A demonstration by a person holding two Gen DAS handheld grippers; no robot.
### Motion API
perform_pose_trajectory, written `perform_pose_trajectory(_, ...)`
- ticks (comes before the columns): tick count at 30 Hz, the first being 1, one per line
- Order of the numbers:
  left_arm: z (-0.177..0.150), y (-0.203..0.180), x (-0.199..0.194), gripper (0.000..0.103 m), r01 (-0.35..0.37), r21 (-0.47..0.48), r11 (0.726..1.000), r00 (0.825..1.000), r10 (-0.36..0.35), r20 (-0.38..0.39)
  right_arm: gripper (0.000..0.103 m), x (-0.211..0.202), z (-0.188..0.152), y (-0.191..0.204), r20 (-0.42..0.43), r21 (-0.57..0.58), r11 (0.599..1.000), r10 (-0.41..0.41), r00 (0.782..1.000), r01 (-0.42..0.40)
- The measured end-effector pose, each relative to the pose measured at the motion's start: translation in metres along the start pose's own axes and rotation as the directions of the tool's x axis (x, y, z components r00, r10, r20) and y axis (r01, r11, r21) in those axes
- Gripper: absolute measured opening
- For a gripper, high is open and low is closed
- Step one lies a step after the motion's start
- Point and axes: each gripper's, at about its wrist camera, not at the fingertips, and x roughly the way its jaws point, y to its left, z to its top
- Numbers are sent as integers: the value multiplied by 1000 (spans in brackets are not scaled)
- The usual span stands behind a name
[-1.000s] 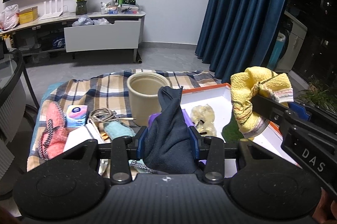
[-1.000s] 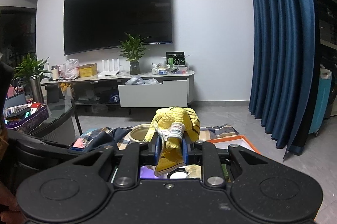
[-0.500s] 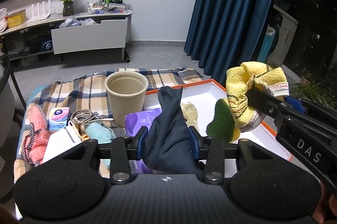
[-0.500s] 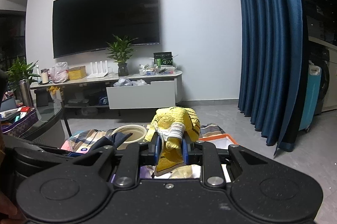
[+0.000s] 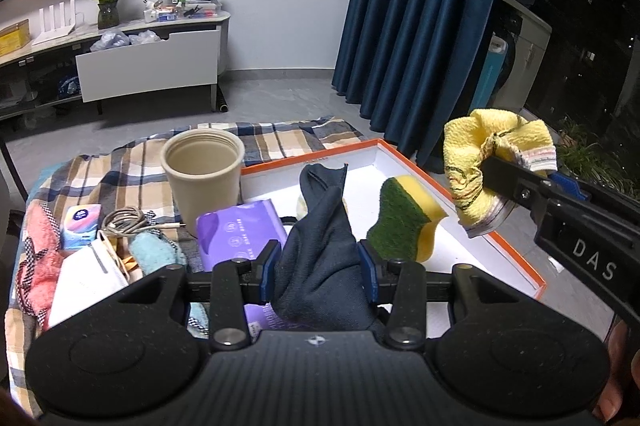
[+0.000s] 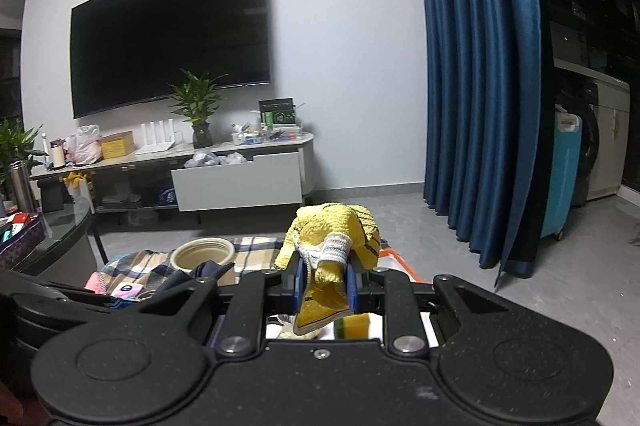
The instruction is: Organize soft objects
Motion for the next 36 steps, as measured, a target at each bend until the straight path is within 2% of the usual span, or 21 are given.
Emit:
perform_pose_trajectory(18,4,-25,24,42,25,43,999,999,-24,-28,26,0,-4,-25,-9,27,999,-43,999,43)
perform_pose_trajectory(36,5,-36,44,43,20,59,998,998,-16,-63,27,21,-4,-34,-31,36,997,-73,997,74)
